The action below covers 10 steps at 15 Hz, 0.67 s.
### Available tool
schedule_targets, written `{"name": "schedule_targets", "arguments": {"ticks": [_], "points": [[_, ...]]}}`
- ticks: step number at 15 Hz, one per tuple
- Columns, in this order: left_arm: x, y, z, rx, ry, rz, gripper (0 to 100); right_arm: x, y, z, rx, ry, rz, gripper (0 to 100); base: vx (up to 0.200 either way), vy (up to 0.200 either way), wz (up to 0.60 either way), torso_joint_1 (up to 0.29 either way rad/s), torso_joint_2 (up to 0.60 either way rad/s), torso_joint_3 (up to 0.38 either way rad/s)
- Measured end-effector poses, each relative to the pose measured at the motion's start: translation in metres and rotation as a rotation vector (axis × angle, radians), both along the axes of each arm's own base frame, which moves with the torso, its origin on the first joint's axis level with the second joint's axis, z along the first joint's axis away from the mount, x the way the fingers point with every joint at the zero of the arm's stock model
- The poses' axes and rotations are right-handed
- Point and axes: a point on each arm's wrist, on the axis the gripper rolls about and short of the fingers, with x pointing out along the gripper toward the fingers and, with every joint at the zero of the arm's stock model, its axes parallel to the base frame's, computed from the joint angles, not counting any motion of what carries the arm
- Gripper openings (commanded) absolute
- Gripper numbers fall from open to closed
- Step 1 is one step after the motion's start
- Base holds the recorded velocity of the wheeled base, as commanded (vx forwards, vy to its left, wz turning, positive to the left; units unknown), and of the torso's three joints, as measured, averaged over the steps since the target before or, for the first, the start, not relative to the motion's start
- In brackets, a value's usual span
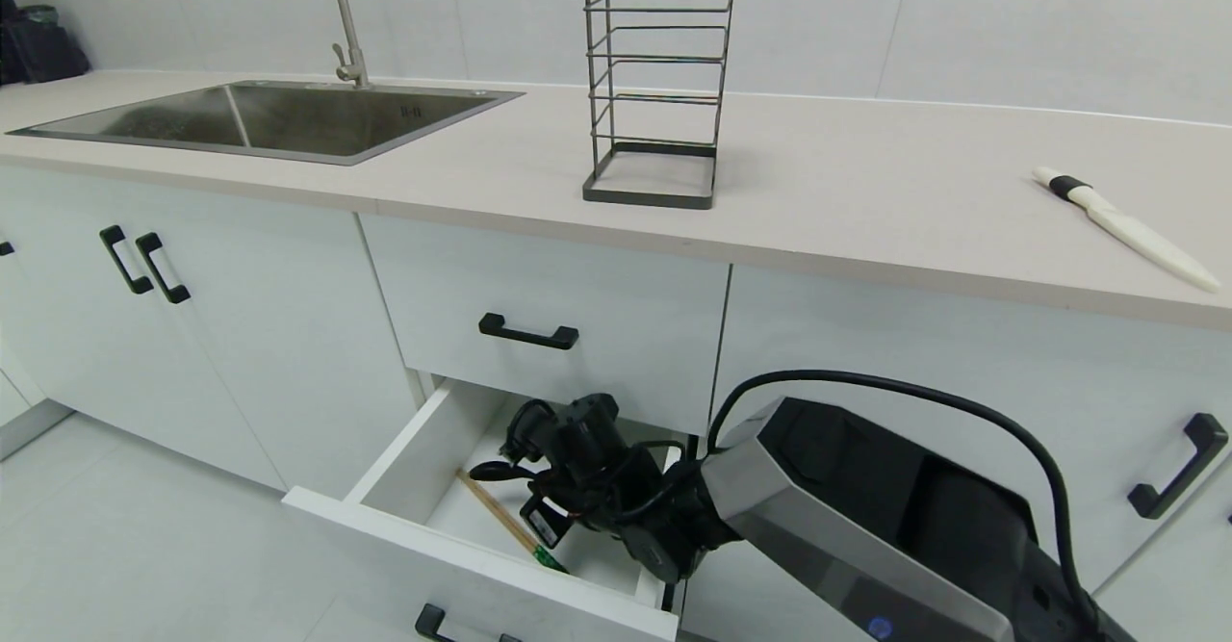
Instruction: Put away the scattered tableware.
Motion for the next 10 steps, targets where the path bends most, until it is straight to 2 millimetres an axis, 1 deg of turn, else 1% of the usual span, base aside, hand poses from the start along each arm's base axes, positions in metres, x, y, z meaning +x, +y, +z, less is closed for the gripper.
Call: {"name": "schedule_targets", "arguments": {"ticks": [1, 2, 9, 10], "points": [[0.000, 0.000, 0.000, 0.000, 0.000, 0.000, 100, -0.003, 0.002, -0.001, -0.010, 0.007, 0.008, 0, 0.000, 0.000, 0.00, 0.000, 0.00, 0.000], [0.000, 0.000, 0.000, 0.000, 0.000, 0.000, 100, -0.005, 0.004, -0.002, -0.020, 0.016, 0.015, 100, 0.000, 0.000, 0.00, 0.000, 0.00, 0.000], [0.000, 0.000, 0.000, 0.000, 0.000, 0.000, 100, -0.012, 0.003, -0.006, -0.051, 0.039, 0.026, 100, 0.000, 0.000, 0.00, 0.000, 0.00, 0.000], [0.000, 0.000, 0.000, 0.000, 0.000, 0.000, 100, -0.013, 0.003, -0.003, -0.051, 0.039, 0.028, 100, 0.000, 0.000, 0.00, 0.000, 0.00, 0.000]]}}
